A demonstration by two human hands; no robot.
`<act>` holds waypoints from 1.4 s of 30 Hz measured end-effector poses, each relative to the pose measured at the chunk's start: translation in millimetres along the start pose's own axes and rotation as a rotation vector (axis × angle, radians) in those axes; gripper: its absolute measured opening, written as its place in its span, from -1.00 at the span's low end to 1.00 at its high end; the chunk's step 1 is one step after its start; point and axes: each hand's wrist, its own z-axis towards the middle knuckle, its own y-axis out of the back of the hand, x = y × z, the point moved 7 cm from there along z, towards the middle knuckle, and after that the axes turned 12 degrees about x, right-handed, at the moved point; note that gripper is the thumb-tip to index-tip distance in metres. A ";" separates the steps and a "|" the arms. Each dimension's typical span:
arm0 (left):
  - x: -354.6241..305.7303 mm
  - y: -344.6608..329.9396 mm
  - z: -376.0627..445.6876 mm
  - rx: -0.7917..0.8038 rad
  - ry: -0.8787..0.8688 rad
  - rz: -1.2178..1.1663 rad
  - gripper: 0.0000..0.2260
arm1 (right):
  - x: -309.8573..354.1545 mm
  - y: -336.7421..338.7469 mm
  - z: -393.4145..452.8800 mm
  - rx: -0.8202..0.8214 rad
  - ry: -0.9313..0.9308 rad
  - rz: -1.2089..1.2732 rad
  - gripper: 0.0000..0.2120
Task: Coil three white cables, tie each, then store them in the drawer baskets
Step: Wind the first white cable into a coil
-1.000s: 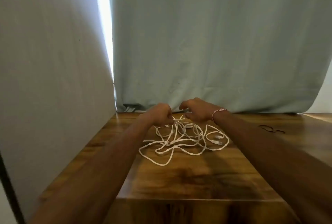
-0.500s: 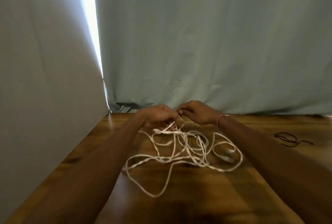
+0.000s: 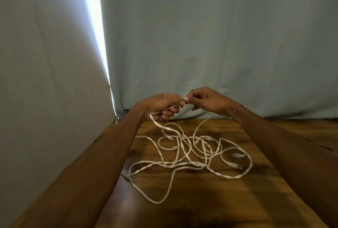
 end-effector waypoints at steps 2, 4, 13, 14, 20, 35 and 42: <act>-3.2 0.4 -10.8 -0.035 0.006 0.010 -0.86 | 10.2 7.9 -5.1 -0.101 0.017 -0.046 -0.67; -5.8 2.7 -20.6 -0.065 -0.002 -0.002 -0.82 | 16.5 22.0 -9.3 -0.238 0.039 0.016 -0.64; -41.6 13.0 -25.6 -0.172 -0.339 -0.309 -0.73 | 36.6 70.2 -10.0 -0.661 0.171 -0.199 -0.70; -46.0 13.4 -23.4 -0.185 -0.349 -0.284 -0.73 | 42.1 66.6 -8.3 -0.640 0.190 -0.383 -0.65; -71.2 5.0 -12.9 -0.212 -0.390 -0.184 -0.73 | 61.4 36.3 15.9 -0.334 0.216 -0.521 -0.61; -19.5 0.6 -16.5 -0.216 -0.318 -0.112 -0.66 | 86.5 69.0 -1.7 -0.632 0.302 -0.580 -0.48; -32.4 -5.1 -16.5 -0.253 -0.384 -0.002 -0.63 | 97.5 4.2 10.5 -0.355 0.264 -1.200 -0.53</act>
